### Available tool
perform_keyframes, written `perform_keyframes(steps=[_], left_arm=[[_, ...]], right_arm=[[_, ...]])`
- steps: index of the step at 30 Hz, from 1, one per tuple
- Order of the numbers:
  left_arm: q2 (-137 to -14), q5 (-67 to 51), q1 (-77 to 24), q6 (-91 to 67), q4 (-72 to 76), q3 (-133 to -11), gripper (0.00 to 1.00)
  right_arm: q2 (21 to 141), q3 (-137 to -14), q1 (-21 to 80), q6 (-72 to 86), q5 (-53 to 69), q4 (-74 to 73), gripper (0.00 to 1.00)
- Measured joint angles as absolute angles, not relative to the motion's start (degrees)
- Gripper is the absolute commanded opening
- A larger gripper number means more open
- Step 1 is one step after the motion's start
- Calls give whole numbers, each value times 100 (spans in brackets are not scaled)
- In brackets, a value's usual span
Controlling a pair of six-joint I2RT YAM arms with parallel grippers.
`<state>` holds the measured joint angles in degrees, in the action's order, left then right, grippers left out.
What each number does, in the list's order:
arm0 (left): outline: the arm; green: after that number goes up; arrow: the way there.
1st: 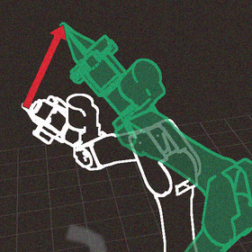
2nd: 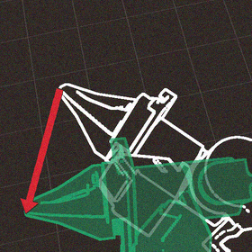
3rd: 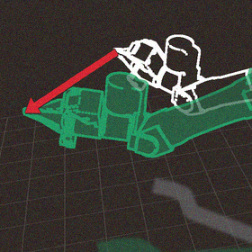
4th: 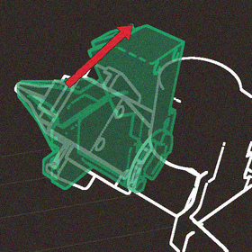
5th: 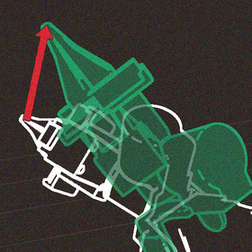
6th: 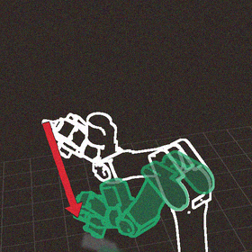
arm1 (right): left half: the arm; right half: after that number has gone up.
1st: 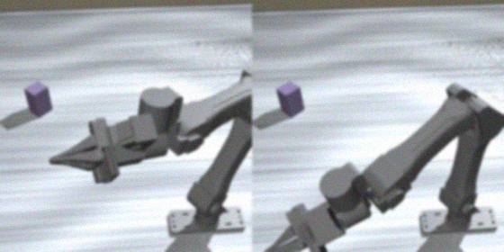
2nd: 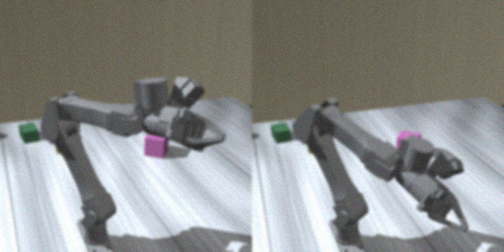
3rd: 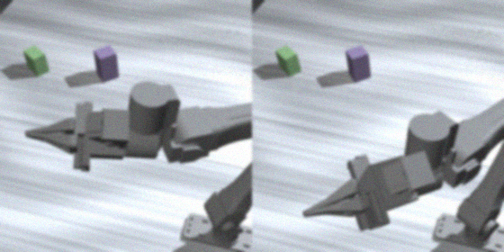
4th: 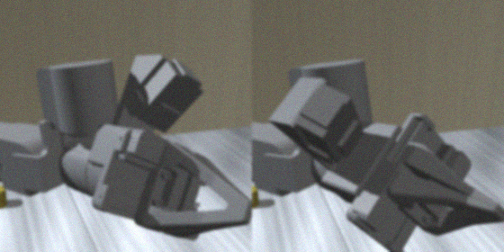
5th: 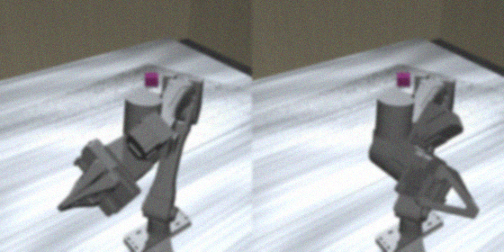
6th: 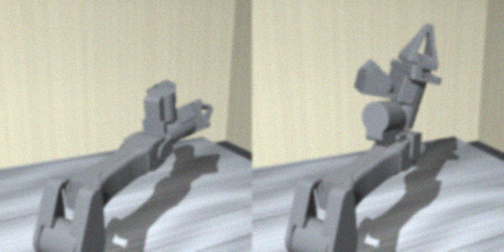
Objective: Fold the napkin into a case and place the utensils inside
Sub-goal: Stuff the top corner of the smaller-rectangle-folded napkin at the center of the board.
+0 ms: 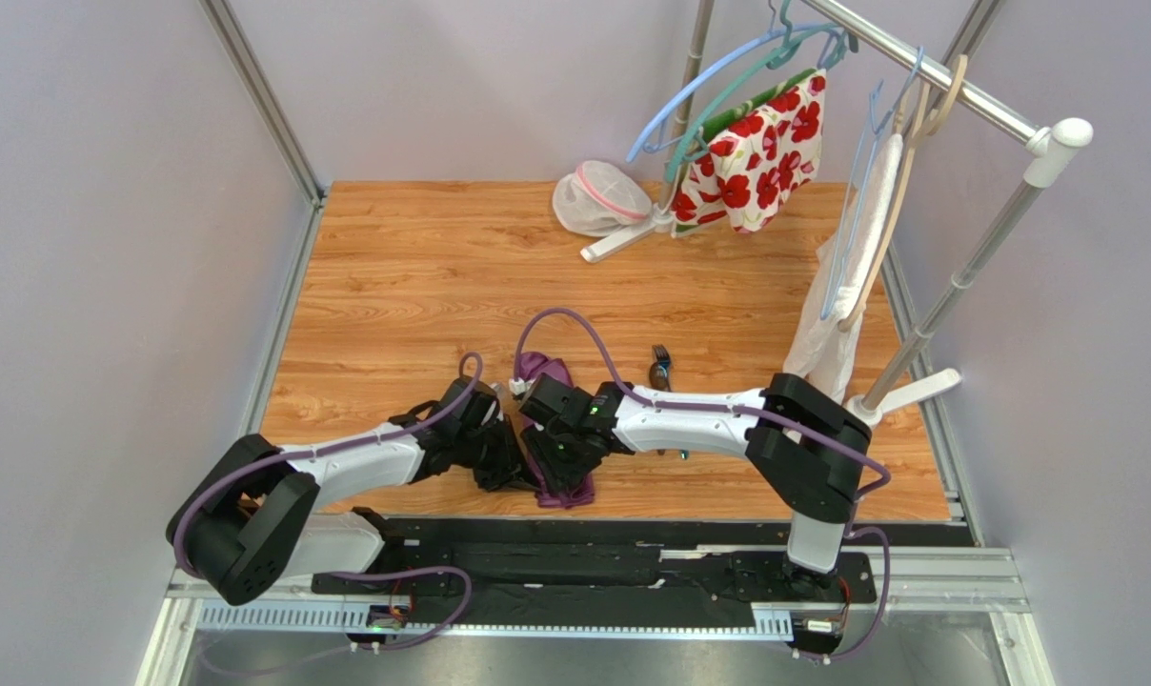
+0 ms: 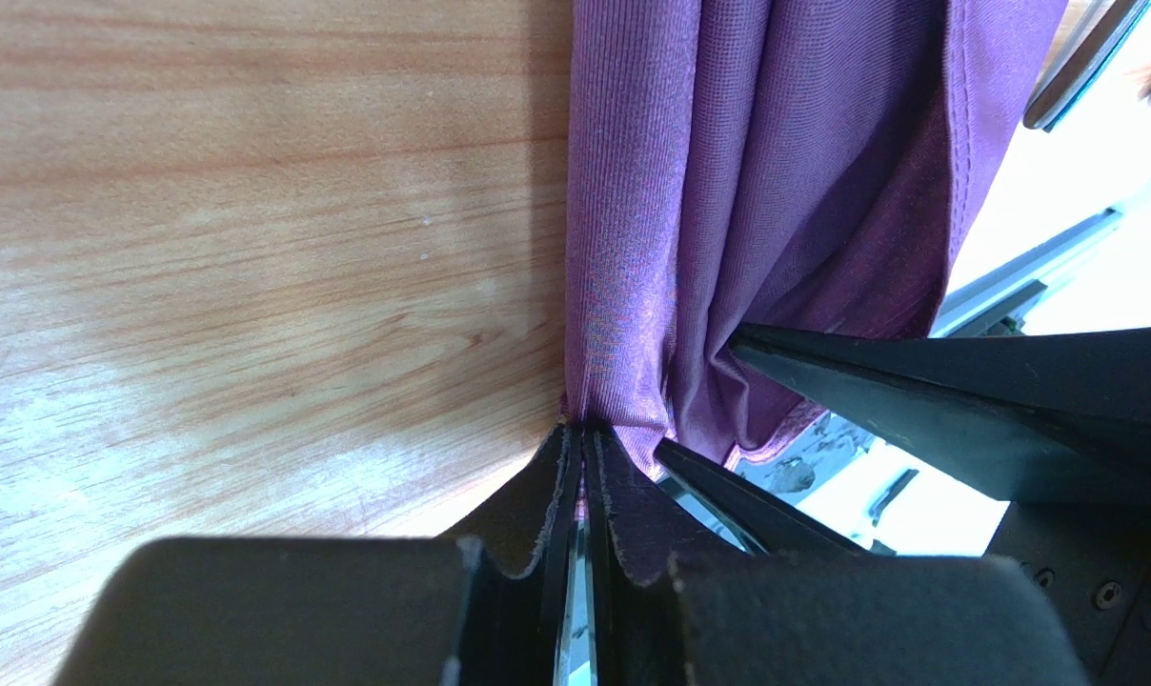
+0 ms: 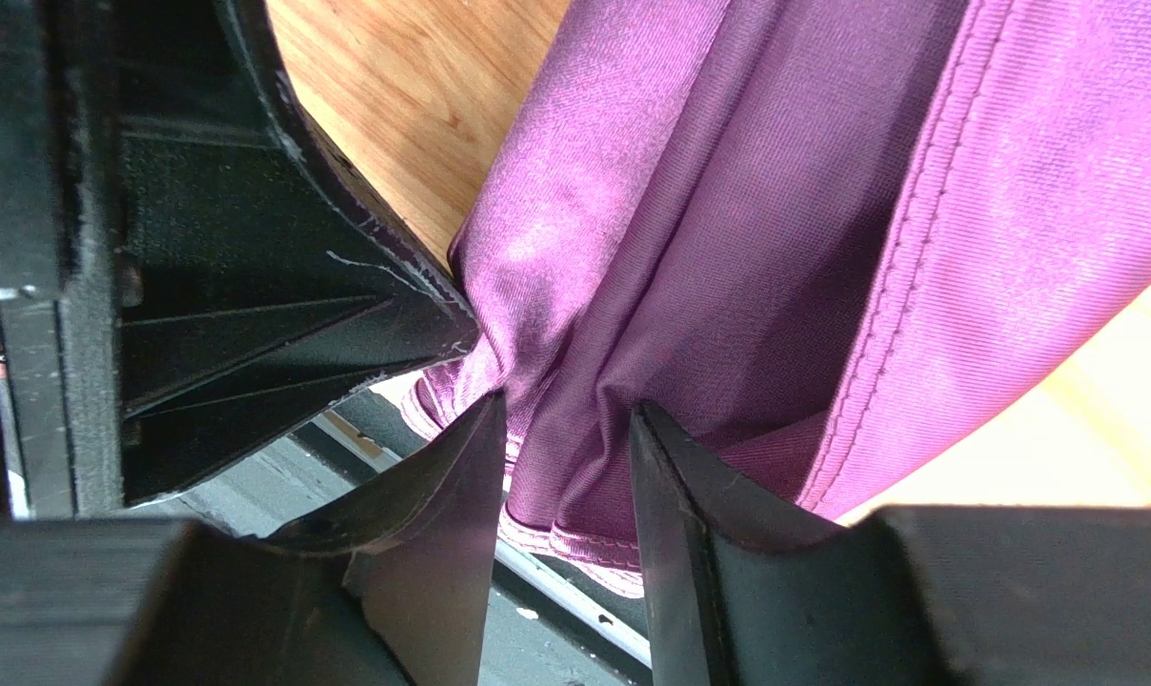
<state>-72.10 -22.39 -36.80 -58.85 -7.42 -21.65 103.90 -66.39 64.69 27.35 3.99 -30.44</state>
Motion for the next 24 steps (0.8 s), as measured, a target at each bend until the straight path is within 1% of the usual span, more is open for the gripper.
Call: perform_keyframes(steps=[4, 7, 9, 10, 12, 15, 18, 19, 24], left_arm=[[-7207, -2239, -3682, -5887, -742, -2163, 10], [-7181, -2228, -3688, -5889, -735, -2143, 10], [-7159, -2215, -3699, -5894, -738, -2134, 10], [-7153, -2211, -3701, -5894, -738, -2132, 10], [-7146, -2206, -3704, -5905, -738, -2130, 10], [-7142, -2202, -3706, -5918, -738, -2126, 10], [-7113, -2193, -3721, -5931, -753, -2126, 10], [-7089, -2182, -3728, -5929, -775, -2126, 10], [-6906, -2154, -3743, -5927, -921, -2102, 8]], right_arm=[[10390, -6635, 6469, 2729, 351, -3052, 33], [10390, -6635, 6469, 2711, 287, -3055, 21], [10390, -6635, 6469, 2714, 235, -3057, 20], [10390, -6635, 6469, 2711, 220, -3057, 22], [10392, -6635, 6471, 2716, 196, -3057, 23], [10407, -6635, 6482, 2711, 169, -3052, 16], [10429, -6632, 6497, 2716, 134, -3052, 3], [10429, -6630, 6504, 2718, 95, -3055, 0], [10407, -6632, 6506, 2711, -19, -3087, 0]])
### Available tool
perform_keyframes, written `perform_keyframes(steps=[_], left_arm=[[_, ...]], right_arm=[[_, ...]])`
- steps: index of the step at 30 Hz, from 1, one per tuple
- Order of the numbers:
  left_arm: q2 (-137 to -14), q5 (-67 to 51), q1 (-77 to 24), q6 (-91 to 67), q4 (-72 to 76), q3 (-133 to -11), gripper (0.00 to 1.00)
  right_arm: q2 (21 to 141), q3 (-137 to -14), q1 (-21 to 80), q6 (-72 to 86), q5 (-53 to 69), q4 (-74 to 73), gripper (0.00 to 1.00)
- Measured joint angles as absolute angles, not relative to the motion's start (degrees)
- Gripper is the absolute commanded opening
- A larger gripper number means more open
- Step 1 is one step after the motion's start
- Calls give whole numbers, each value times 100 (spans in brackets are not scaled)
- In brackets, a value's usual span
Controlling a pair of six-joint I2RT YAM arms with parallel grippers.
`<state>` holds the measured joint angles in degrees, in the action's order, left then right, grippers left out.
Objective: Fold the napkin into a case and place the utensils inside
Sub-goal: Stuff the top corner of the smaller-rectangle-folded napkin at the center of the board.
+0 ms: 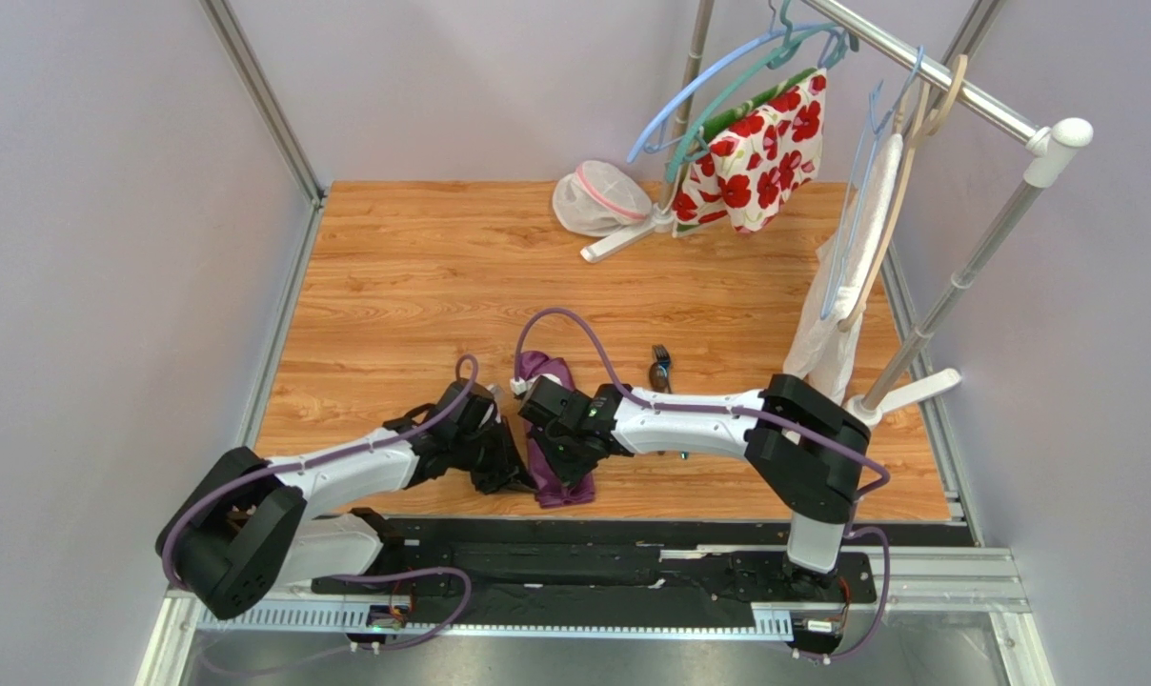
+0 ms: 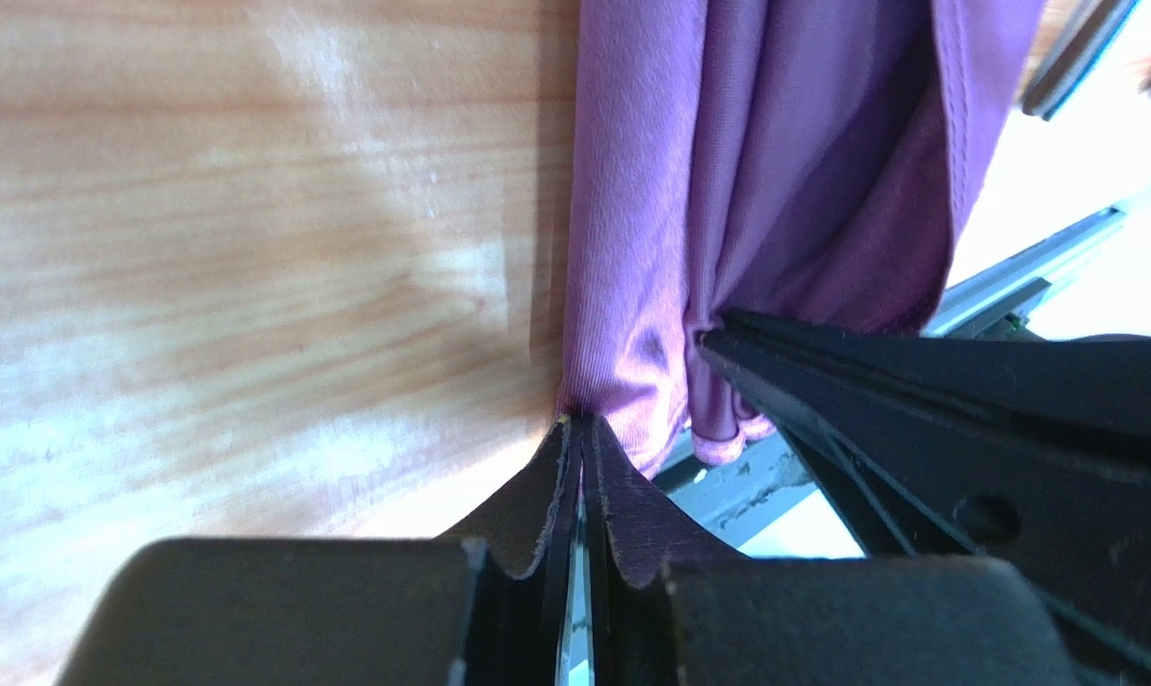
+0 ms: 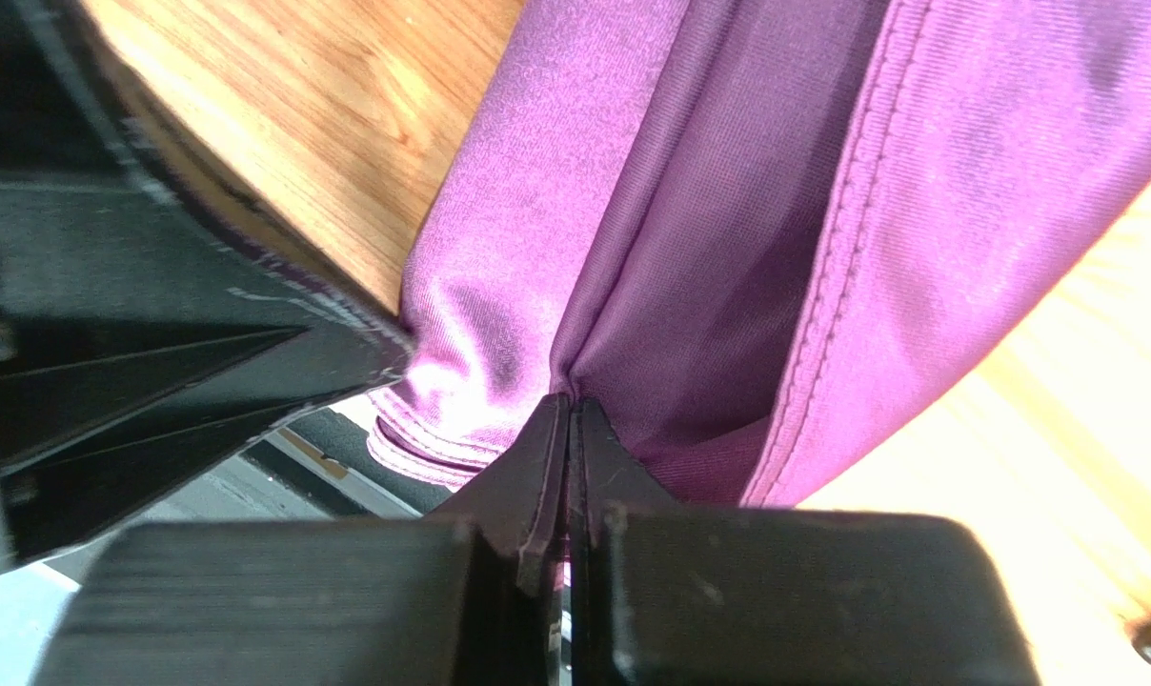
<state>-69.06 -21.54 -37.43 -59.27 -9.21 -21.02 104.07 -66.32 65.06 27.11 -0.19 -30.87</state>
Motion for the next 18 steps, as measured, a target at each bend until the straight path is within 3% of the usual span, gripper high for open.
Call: perform_keyframes(steps=[10, 18], left_arm=[[-5798, -1907, -3739, -5861, -1900, -2432, 11], [-6611, -1964, -3693, -5732, -1916, -2877, 10]], right_arm=[[9998, -6632, 6311, 2709, -47, -3232, 0], [9994, -6632, 6243, 2696, -47, -3236, 0]])
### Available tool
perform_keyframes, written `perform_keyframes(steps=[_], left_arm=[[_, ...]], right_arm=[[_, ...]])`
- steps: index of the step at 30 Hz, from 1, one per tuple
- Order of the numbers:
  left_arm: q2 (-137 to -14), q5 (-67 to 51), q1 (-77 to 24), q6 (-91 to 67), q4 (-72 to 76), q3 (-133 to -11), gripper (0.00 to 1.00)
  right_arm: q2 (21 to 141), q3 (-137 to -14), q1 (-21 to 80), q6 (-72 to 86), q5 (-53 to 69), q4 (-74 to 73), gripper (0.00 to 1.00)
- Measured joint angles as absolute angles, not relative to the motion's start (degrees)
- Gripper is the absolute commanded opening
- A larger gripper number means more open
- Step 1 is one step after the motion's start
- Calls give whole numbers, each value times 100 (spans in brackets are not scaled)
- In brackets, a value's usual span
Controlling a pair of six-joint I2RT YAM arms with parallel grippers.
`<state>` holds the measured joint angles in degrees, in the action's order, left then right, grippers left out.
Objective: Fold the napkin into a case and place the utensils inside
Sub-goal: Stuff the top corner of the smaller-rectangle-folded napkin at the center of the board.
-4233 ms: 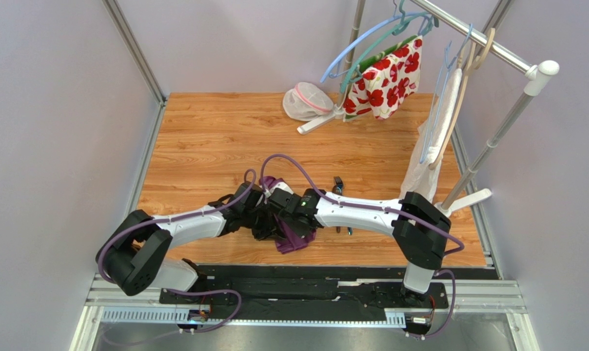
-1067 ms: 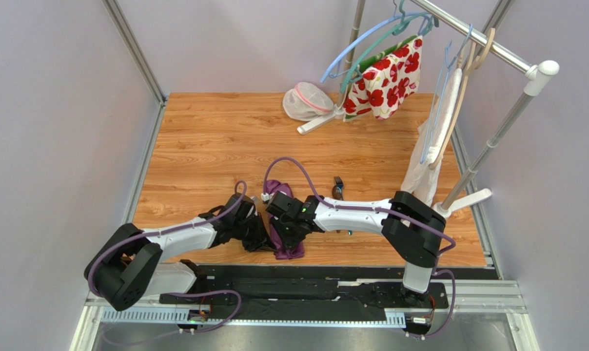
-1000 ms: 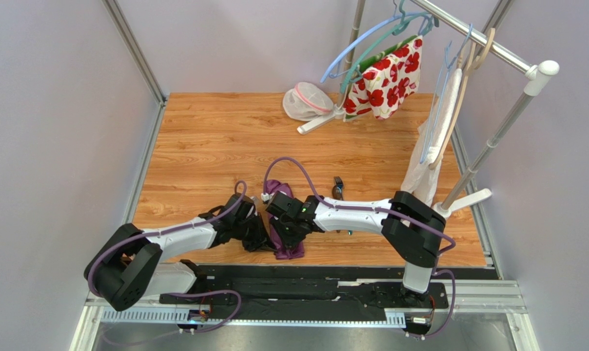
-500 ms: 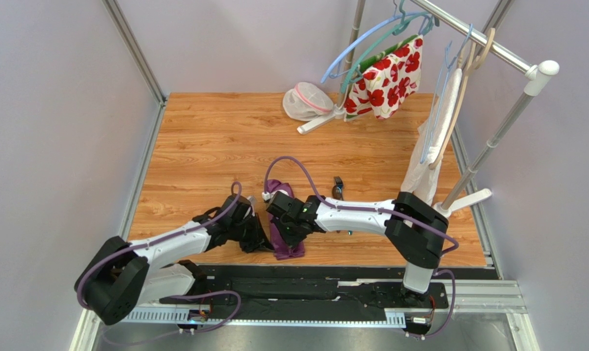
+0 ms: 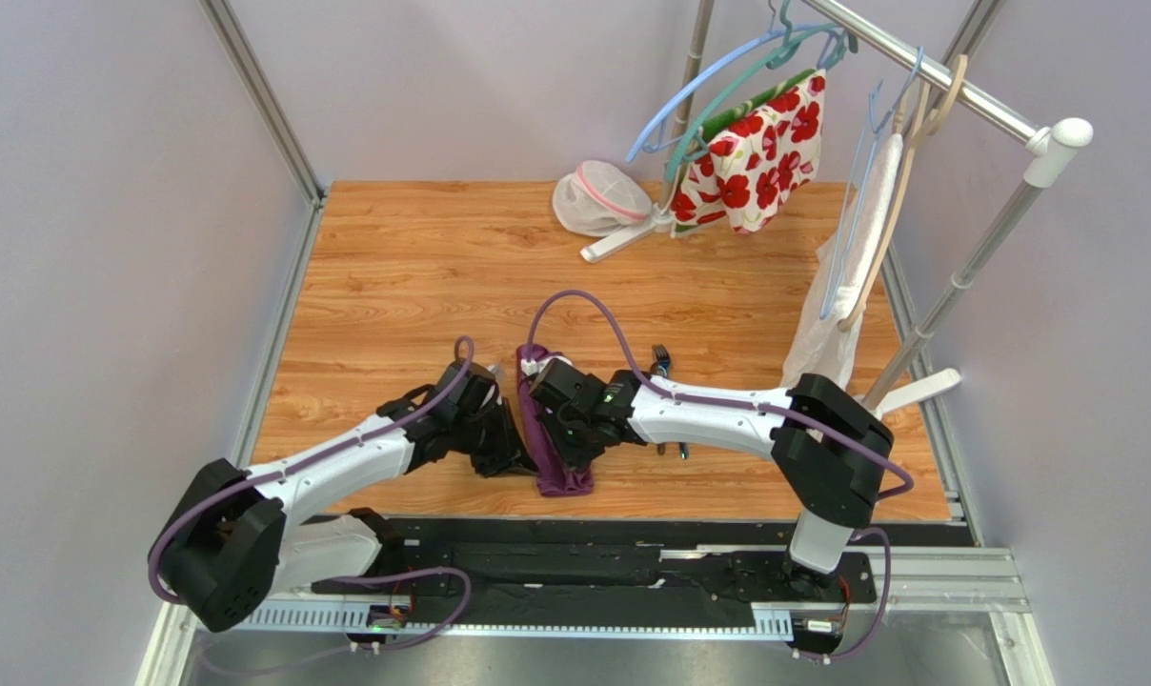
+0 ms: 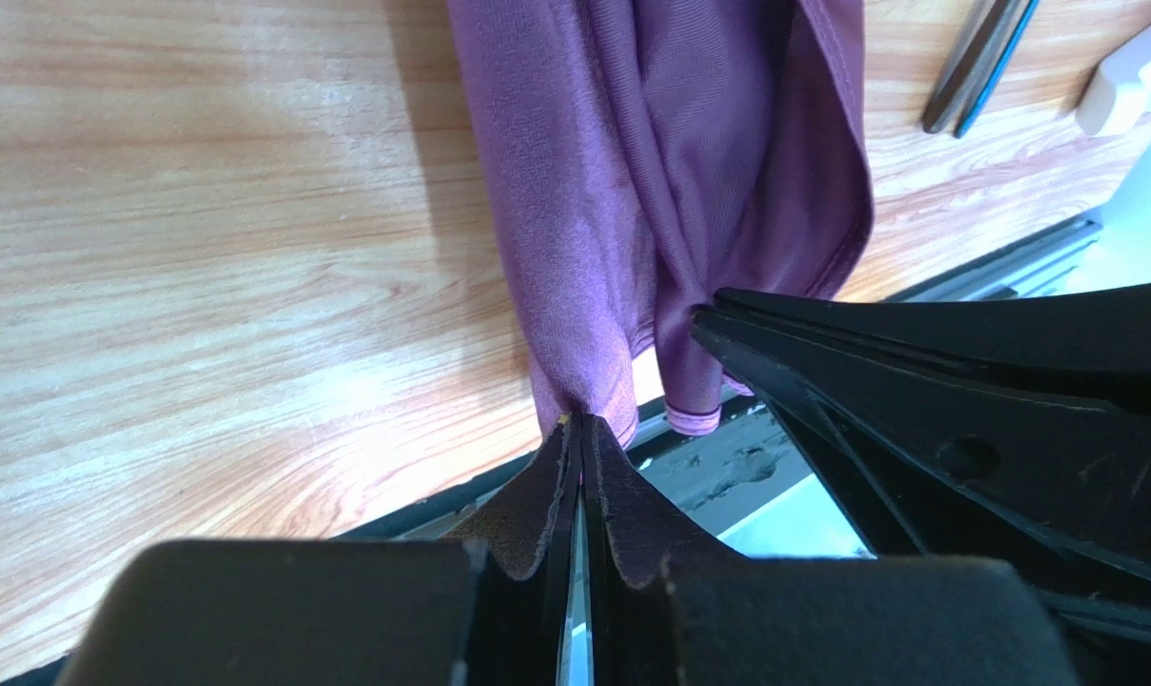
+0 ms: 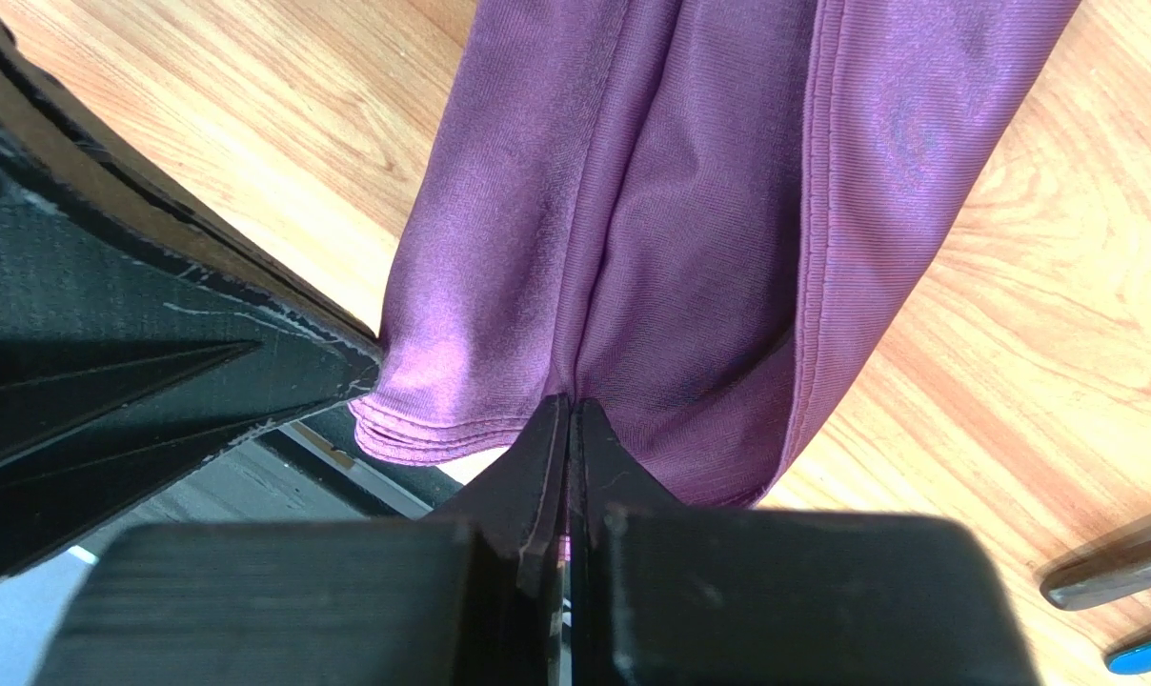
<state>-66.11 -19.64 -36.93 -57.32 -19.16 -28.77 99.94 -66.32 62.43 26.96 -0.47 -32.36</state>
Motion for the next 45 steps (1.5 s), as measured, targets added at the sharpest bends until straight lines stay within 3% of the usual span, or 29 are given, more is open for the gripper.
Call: perform_keyframes(steps=[9, 16, 29, 45], left_arm=[[-6191, -1946, -3693, -5631, -2209, -2674, 17], [-5621, -1734, -3688, -5561, -2744, -2624, 12], [-7695, -1984, -3658, -5747, -1164, -2794, 6], [-7975, -2235, -3988, -6167, -123, -2576, 5]], right_arm=[[9996, -6632, 6206, 2630, 36, -3232, 0], [9996, -6632, 6184, 2582, 80, -3234, 0], [9996, -6632, 6178, 2585, 137, -3242, 0], [10101, -6831, 6178, 2956, 718, -2947, 0]])
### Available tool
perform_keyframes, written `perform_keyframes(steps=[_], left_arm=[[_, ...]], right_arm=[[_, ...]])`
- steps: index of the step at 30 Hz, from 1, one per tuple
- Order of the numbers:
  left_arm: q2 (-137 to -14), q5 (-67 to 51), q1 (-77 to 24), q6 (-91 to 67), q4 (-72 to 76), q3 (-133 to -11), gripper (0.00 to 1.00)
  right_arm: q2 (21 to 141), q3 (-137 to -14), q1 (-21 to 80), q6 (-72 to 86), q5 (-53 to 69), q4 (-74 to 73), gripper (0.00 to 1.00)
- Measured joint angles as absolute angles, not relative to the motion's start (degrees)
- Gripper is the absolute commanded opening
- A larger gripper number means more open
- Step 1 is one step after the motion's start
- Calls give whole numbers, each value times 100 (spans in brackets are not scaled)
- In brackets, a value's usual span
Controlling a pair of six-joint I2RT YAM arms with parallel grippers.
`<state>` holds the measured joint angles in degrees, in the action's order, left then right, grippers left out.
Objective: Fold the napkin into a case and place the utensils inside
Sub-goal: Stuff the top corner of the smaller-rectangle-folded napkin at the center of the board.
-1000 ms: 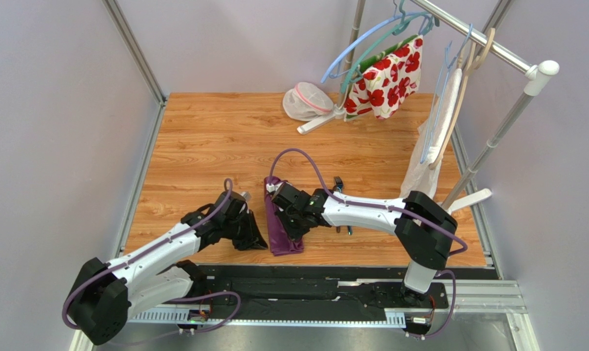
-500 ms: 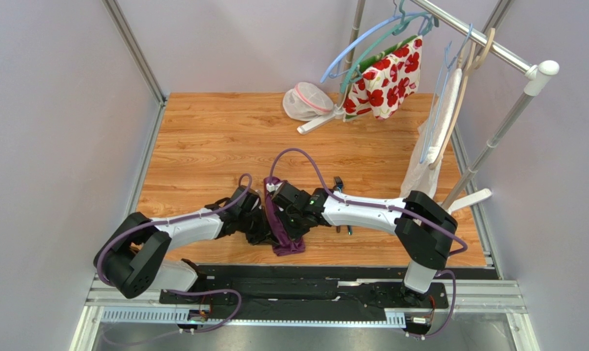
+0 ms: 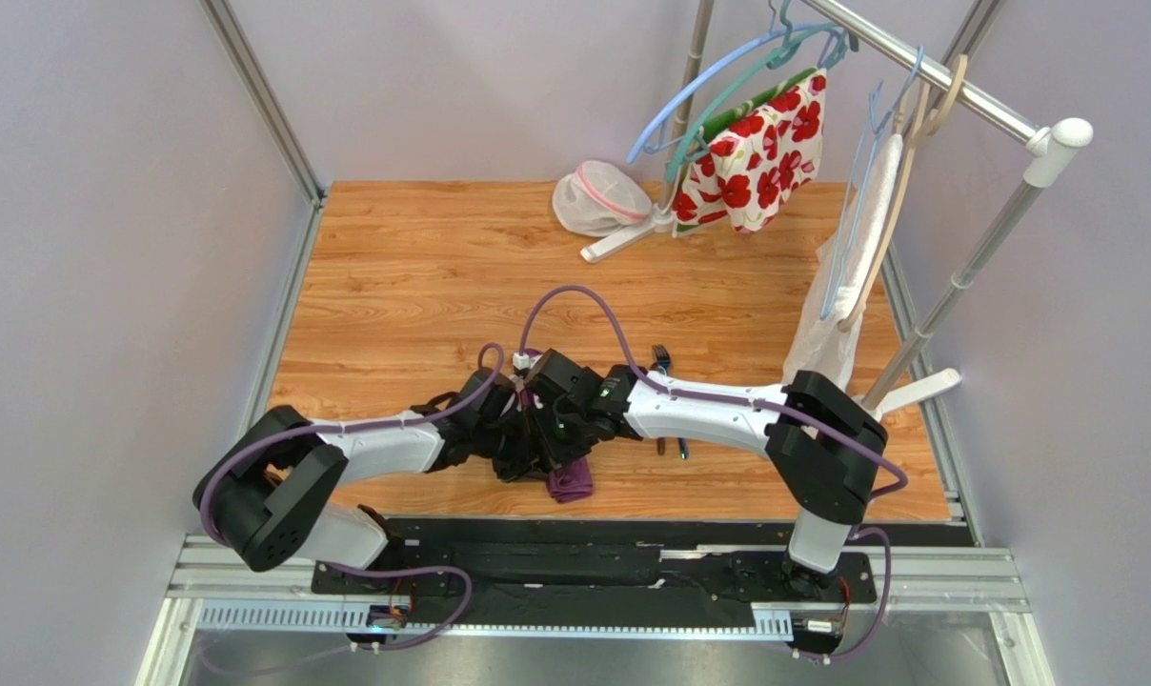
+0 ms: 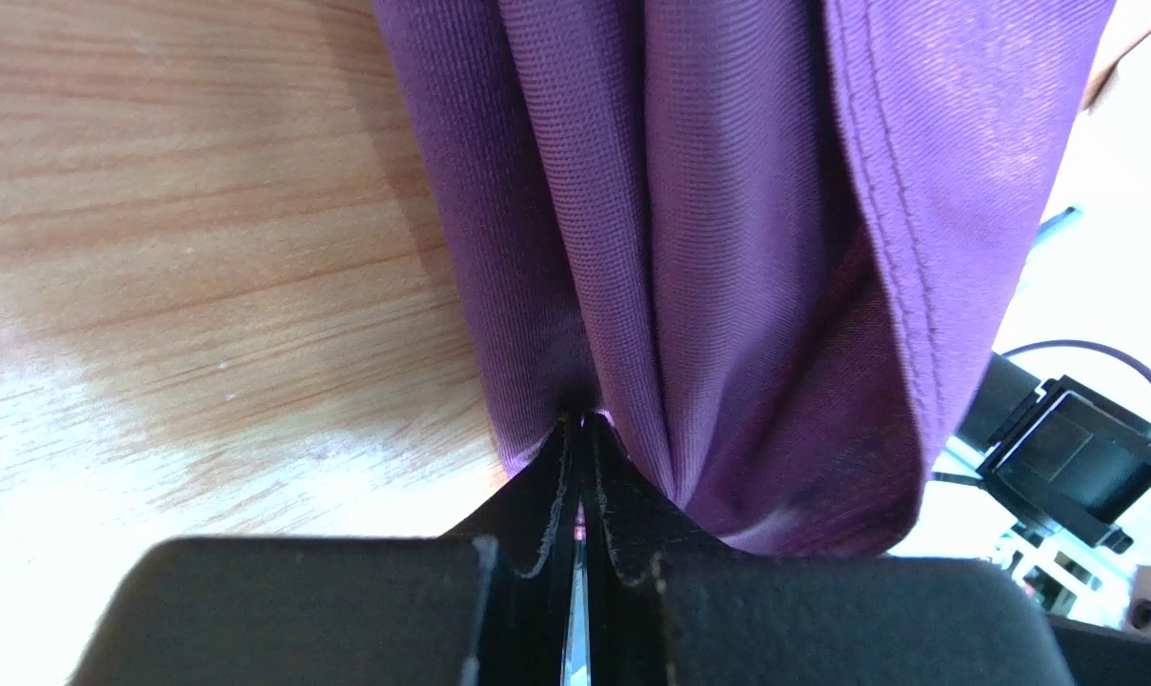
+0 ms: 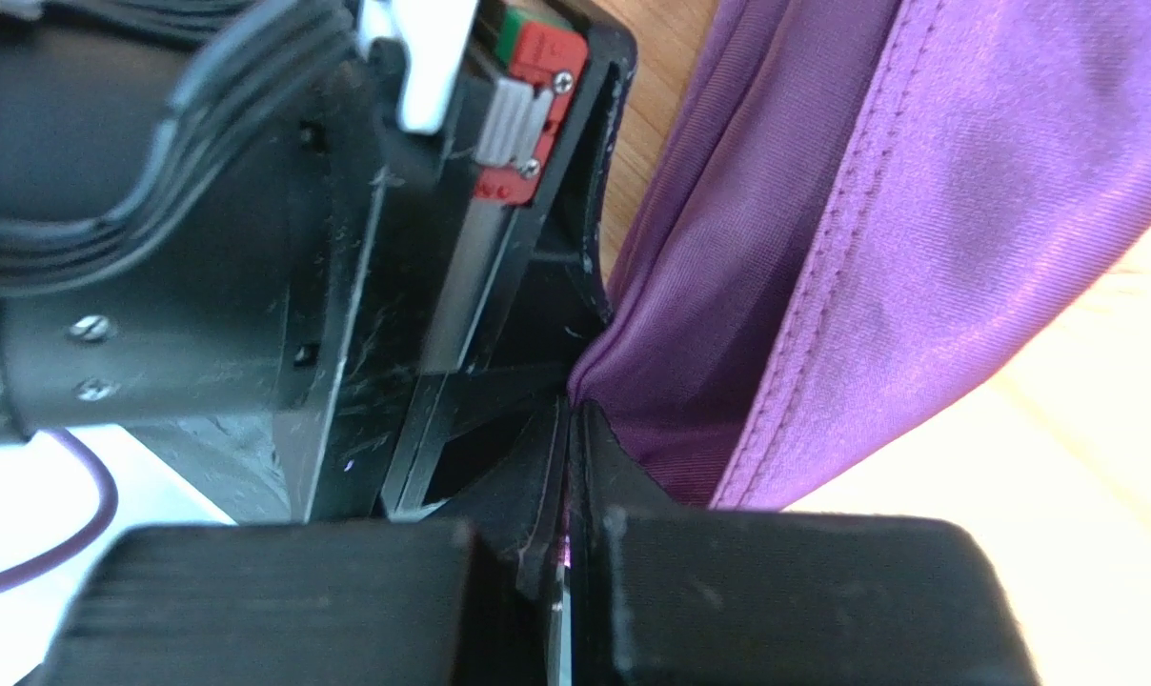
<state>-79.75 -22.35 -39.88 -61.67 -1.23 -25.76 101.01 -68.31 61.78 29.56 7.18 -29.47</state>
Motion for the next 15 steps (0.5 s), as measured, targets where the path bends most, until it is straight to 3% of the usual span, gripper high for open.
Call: perform_keyframes(steps=[15], left_arm=[[-7415, -2084, -3997, -6287, -279, -2217, 11]], right_arm=[[10582, -6619, 6112, 3092, 810, -2617, 0]])
